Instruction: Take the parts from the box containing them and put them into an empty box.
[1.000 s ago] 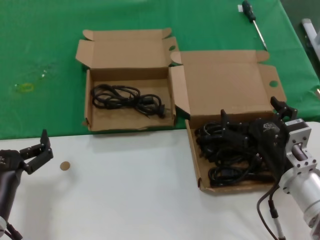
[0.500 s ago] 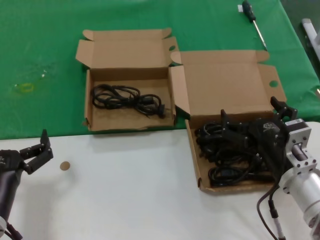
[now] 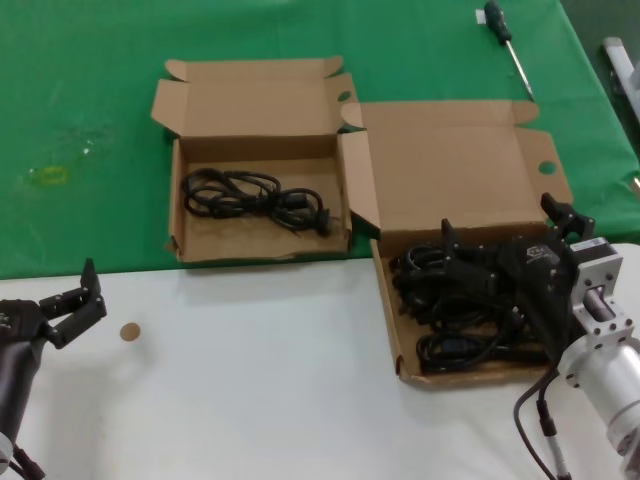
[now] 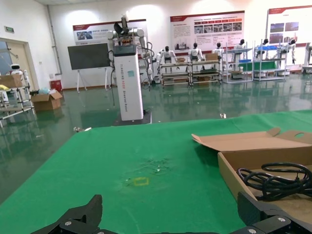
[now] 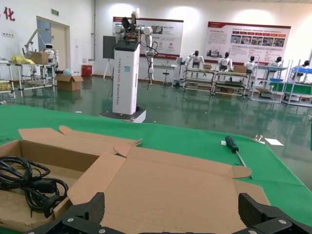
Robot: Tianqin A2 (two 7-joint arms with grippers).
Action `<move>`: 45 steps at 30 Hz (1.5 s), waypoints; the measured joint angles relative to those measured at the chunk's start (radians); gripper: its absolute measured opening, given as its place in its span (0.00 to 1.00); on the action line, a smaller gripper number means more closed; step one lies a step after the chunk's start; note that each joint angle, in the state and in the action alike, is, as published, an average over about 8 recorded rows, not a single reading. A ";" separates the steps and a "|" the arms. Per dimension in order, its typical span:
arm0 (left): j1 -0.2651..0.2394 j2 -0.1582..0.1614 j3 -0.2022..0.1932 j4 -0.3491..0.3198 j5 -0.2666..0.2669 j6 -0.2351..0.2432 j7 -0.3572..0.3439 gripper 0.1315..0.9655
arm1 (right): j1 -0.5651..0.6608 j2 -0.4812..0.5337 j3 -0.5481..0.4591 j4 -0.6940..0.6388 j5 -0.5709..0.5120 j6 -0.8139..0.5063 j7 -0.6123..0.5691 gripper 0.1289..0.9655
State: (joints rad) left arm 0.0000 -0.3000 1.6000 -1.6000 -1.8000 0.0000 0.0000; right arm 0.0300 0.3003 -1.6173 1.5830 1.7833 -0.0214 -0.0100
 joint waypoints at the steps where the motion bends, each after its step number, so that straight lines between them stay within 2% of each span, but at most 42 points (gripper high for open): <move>1: 0.000 0.000 0.000 0.000 0.000 0.000 0.000 1.00 | 0.000 0.000 0.000 0.000 0.000 0.000 0.000 1.00; 45: 0.000 0.000 0.000 0.000 0.000 0.000 0.000 1.00 | 0.000 0.000 0.000 0.000 0.000 0.000 0.000 1.00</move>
State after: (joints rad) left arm 0.0000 -0.3000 1.6000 -1.6000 -1.8000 0.0000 0.0000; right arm 0.0300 0.3003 -1.6173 1.5830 1.7833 -0.0214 -0.0100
